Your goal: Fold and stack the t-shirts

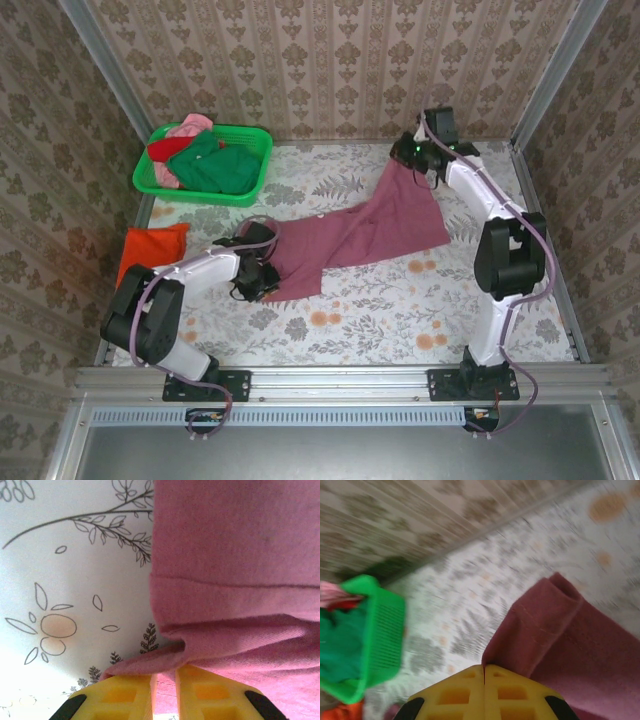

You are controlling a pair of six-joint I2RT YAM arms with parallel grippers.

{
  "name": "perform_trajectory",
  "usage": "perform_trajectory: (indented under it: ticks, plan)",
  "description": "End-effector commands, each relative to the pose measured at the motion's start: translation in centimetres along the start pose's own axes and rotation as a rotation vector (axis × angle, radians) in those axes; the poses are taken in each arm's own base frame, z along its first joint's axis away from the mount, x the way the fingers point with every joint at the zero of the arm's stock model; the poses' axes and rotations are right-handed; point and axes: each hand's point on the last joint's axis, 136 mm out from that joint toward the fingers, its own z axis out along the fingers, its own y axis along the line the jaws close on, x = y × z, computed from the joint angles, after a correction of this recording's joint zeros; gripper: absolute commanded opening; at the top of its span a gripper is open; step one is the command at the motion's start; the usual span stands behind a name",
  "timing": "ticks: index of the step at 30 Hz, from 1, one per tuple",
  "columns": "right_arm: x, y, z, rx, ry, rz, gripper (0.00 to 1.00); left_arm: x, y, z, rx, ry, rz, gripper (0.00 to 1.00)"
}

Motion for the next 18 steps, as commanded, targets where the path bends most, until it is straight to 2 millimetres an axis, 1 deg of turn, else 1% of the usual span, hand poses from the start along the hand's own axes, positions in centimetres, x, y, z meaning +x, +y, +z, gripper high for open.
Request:
perform_trajectory:
  ticks: [1,2,4,6,8,9,12,15,16,18]
  plan:
    - [-4.6,7.6,-6.1,-0.21,-0.136,-0.1,0.0,0.1,0.9,0.9,-0.036,0.009,0.016,0.19]
    - [-5.2,8.6,-7.4,-0.235,-0.163,-0.119,0.0,0.2,1.0,1.1,-0.035,0.013,0.014,0.19]
    - [-5.8,9.8,-10.1,-0.253,-0.215,-0.162,0.0,0.5,1.2,1.4,-0.035,0.021,0.012,0.19]
    - [-5.3,9.8,-12.1,-0.239,-0.242,-0.184,0.0,0.8,1.5,1.6,-0.041,0.03,0.014,0.19]
    - [-4.0,8.7,-13.6,-0.213,-0.265,-0.191,0.0,1.0,1.9,1.9,-0.048,0.04,0.015,0.19]
    - [-3.0,7.5,-14.2,-0.179,-0.269,-0.178,0.0,1.2,2.0,2.0,-0.052,0.046,0.015,0.19]
    - [1.2,1.9,-15.6,-0.02,-0.254,-0.092,0.0,1.7,2.4,2.1,-0.055,0.053,0.012,0.19]
    - [7.4,-5.3,-15.6,0.137,-0.178,0.037,0.0,2.1,2.7,2.2,-0.058,0.057,0.01,0.19]
    - [9.3,-7.3,-15.5,0.185,-0.15,0.063,0.0,2.3,2.7,2.2,-0.06,0.059,0.013,0.19]
    - [12.7,-10.7,-15.2,0.271,-0.1,0.101,0.0,2.7,2.6,2.1,-0.061,0.07,0.03,0.19]
